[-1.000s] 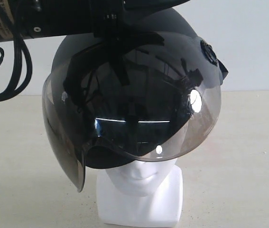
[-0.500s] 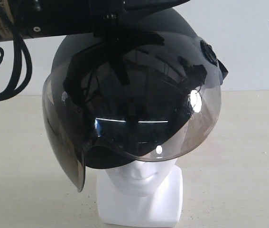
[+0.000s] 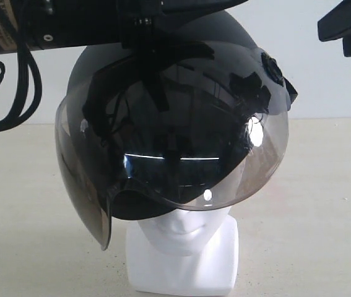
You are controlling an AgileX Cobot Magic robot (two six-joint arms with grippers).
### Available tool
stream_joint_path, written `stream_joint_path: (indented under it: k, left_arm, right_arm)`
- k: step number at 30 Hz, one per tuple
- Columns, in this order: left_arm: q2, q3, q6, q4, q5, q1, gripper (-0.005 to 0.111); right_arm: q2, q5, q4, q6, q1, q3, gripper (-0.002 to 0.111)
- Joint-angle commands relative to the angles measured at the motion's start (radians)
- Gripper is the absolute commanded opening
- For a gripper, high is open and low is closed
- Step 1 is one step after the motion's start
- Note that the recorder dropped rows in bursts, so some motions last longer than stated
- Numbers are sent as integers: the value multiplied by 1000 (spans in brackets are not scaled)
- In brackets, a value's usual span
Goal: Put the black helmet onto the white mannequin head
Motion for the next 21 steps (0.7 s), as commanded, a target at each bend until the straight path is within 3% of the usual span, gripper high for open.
stream_joint_path:
  k: [1,6,21]
  left_arm:
    - [56,43,-85,100,92,-5,4]
    - [56,43,-85,100,92,-5,4]
    - [56,43,-85,101,111,-5,4]
  right_arm:
    - [38,37,24,-4,13,-5,45]
    - [105,0,18,-8,68,-5,45]
    - [188,37,4,-8,78,-5,45]
